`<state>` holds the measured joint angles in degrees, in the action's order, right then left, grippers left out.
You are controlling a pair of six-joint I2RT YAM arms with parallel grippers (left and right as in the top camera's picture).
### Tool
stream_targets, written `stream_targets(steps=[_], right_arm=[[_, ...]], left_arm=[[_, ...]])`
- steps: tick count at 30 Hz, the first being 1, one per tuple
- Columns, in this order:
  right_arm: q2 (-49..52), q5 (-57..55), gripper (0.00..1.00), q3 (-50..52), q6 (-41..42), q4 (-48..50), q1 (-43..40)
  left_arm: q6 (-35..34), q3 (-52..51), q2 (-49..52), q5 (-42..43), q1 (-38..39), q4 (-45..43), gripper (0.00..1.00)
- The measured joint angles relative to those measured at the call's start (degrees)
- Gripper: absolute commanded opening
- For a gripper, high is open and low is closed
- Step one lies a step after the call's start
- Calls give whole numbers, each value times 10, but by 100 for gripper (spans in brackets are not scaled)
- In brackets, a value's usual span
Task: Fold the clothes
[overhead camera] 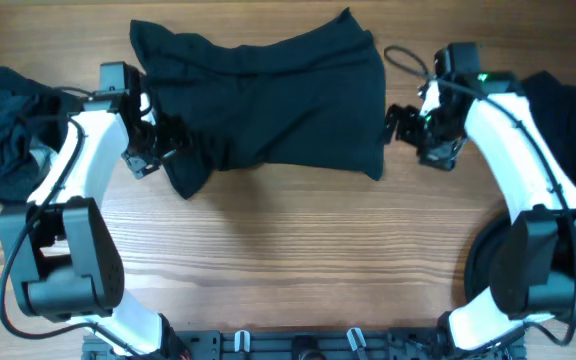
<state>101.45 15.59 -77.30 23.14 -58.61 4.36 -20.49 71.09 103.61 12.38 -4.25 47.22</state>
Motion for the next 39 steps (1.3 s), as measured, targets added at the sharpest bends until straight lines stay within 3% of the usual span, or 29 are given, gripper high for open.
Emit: stream_targets(steps=[5, 6, 7, 12, 13, 17, 18, 22, 27, 30, 35, 39], right_arm=[[-2, 9, 91, 118, 33, 154, 59], [-2, 4, 89, 135, 42, 187, 66], [-2, 3, 84, 143, 47, 201, 68], [-2, -11, 71, 180, 75, 259, 69], [0, -11, 66, 185, 79, 261, 69], [9, -17, 22, 197, 94, 275, 69], [10, -20, 6, 198, 94, 277, 69], [10, -54, 4, 198, 103, 280, 64], [10, -108, 4, 187, 85, 264, -7], [10, -120, 4, 160, 62, 254, -69], [10, -124, 10, 152, 20, 239, -97], [10, -124, 10, 152, -3, 230, -97]], left_arm=[[0, -77, 1, 60, 1, -84, 76], [1, -96, 1, 68, 5, -111, 72], [1, -106, 1, 72, 8, -121, 56], [1, -125, 1, 63, 34, -135, 22], [5, -125, 1, 56, 36, -132, 19], [3, -125, 1, 24, 37, -107, 12], [2, -125, 1, 15, 37, -100, 11], [3, -125, 1, 8, 25, -76, 9], [3, -125, -9, -4, -23, -47, 18], [1, -125, -47, -20, -59, -46, 39], [2, -126, -89, 15, -62, -40, 48], [4, -126, -89, 83, -53, -79, 73]])
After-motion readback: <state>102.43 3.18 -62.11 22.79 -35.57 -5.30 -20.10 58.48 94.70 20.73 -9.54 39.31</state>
